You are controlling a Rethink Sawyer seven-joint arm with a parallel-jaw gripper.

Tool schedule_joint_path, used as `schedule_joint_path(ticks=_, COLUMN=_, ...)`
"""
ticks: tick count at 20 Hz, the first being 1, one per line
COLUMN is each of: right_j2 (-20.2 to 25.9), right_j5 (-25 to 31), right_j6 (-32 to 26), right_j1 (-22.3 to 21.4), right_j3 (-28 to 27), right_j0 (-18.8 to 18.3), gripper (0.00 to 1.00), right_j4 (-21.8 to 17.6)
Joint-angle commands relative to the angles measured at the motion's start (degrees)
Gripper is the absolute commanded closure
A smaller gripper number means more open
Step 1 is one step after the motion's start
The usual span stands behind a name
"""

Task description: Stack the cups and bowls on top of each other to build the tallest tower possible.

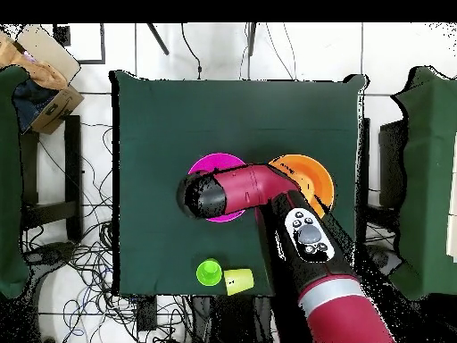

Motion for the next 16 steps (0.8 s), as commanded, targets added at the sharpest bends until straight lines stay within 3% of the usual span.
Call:
schedule_joint_path(ticks=1, right_j2=1.7, right_j5=-4.4, right_j6=-3.5, right_j1=2.1, right_j3=4.9, right_j0=0.2, gripper=0.00, right_j4=-7.2)
schedule_joint_path(ticks=4, right_j2=0.3, right_j5=-4.6, right_j6=-1.3, right_j1=3.1, right_j3=4.4, right_j0=1.2, gripper=0.00, right_j4=-7.6)
schedule_joint_path(ticks=6, right_j2=-0.8, right_j5=-2.6, right_j6=2.3, right_j1=5.3, right_j3=3.9, right_j0=1.4, gripper=0.00, right_j4=-4.8)
schedule_joint_path(ticks=9, right_j2=-1.2, right_j5=0.3, right_j6=2.8, right_j1=7.6, right_j3=2.4, right_j0=1.9, gripper=0.00, right_j4=-3.1)
schedule_joint_path(ticks=13, right_j2=-1.9, right_j5=3.6, right_j6=3.1, right_j1=7.5, right_j3=0.7, right_j0=3.5, gripper=0.00, right_j4=-2.2)
schedule_joint_path(ticks=16, right_j2=-3.1, right_j5=2.4, right_j6=3.6, right_j1=7.9, right_j3=0.6, right_j0=4.6, gripper=0.00, right_j4=-3.2)
